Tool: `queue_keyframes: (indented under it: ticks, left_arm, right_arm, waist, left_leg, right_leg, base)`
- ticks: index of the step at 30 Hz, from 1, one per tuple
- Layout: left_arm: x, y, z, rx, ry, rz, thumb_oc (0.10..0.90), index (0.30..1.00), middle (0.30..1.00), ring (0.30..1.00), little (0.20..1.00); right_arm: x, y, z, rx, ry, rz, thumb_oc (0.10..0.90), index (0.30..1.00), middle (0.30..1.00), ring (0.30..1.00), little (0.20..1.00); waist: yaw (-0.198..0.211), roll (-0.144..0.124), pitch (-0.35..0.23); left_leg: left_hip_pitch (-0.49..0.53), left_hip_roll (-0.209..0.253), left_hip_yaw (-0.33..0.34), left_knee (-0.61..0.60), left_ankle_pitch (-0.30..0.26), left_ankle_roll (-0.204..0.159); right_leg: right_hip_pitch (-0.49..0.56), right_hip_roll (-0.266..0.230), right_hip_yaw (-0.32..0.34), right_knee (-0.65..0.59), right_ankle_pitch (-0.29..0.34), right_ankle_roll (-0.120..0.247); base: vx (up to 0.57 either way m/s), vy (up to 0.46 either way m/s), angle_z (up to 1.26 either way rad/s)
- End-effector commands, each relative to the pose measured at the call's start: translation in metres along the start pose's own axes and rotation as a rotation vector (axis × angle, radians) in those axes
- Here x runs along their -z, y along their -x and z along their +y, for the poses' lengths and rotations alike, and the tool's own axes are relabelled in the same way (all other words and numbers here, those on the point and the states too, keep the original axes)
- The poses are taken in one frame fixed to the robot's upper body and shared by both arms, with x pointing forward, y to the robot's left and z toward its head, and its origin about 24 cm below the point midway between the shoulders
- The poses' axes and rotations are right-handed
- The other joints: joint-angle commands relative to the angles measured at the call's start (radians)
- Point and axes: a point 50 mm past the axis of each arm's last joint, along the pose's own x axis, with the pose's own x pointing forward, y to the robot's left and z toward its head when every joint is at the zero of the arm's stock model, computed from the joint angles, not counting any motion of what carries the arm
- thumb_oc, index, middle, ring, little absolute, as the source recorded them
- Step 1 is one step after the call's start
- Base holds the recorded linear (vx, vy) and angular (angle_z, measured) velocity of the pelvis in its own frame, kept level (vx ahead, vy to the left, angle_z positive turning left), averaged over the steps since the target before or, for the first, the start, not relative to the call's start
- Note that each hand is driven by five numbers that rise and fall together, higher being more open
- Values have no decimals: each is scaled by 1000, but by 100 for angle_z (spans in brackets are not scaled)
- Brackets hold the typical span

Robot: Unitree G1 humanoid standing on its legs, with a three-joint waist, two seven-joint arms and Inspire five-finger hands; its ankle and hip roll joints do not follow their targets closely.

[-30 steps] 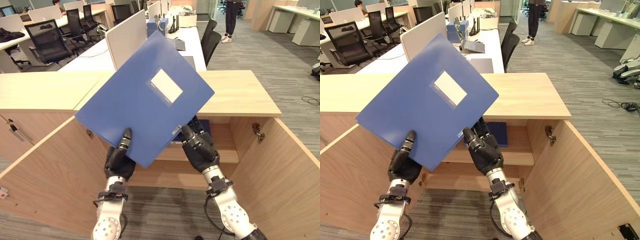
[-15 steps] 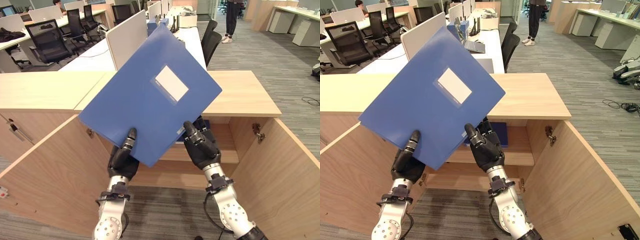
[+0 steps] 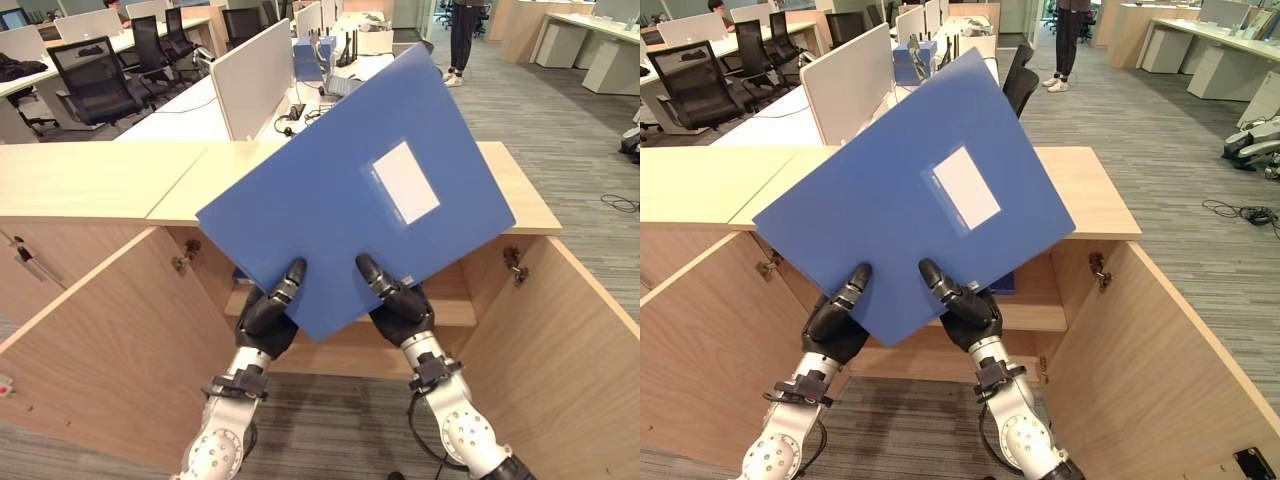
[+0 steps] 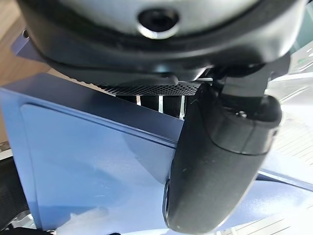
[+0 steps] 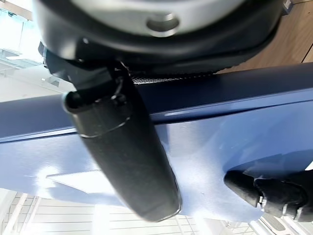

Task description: Put the empty folder in the office cabinet

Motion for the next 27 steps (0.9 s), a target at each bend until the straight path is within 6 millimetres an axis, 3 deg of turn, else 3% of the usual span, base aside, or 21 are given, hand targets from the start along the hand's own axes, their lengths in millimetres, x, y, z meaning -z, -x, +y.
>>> queue_keyframes:
  ticks: [1,9,19,20,21,22,27]
  left_arm:
    - [7,-27,-67,461,-63,114,400,300,300,300,300]
    - [7,-26,-60,444,-71,126,400,300,300,300,300]
    - [5,-21,-43,365,-81,114,400,300,300,300,300]
    - [5,-21,-43,361,-79,109,400,300,300,300,300]
    - [5,-21,-43,360,-76,108,400,300,300,300,300]
    - [5,-21,-43,357,-75,106,400,300,300,300,300]
    - [8,-21,-41,341,-68,105,400,300,300,300,300]
  right_arm:
    - [14,-32,68,-395,-46,36,800,900,900,900,900]
    - [15,-32,61,-373,-34,52,800,900,900,900,900]
    - [-7,-39,67,-392,-20,-69,800,900,900,900,900]
    - [-9,-39,67,-392,-20,-77,733,799,799,799,799]
    - [-9,-40,68,-393,-25,-82,521,481,481,481,481]
    - [-9,-40,69,-394,-27,-87,400,300,300,300,300]
    - [-9,-40,70,-396,-38,-95,400,300,300,300,300]
  waist:
    - [-12,-46,-48]
    - [-12,-47,-51]
    - [-10,-49,-53]
    - [-10,-49,-52]
    - [-10,-49,-52]
    - [-10,-49,-52]
    - [-10,-49,-52]
  left_leg:
    - [-37,34,-44,-4,-38,-41]
    - [-38,33,-45,-4,-37,-41]
    - [-35,33,-38,-4,-41,-40]
    - [-34,32,-38,-4,-41,-40]
    - [-34,32,-38,-4,-41,-40]
    - [-34,33,-38,-4,-42,-40]
    - [-32,33,-39,-4,-44,-40]
  right_leg:
    - [66,-134,21,53,-97,132]
    - [67,-134,20,53,-97,132]
    - [67,-132,23,42,-91,133]
    - [67,-133,24,43,-91,133]
    - [67,-133,24,43,-91,132]
    - [68,-133,26,42,-91,132]
    - [69,-131,27,43,-94,131]
  base:
    - [0,0,0]
    - [0,0,0]
    - [0,0,0]
    - [0,0,0]
    - [0,0,0]
    - [0,0,0]
    - [0,0,0]
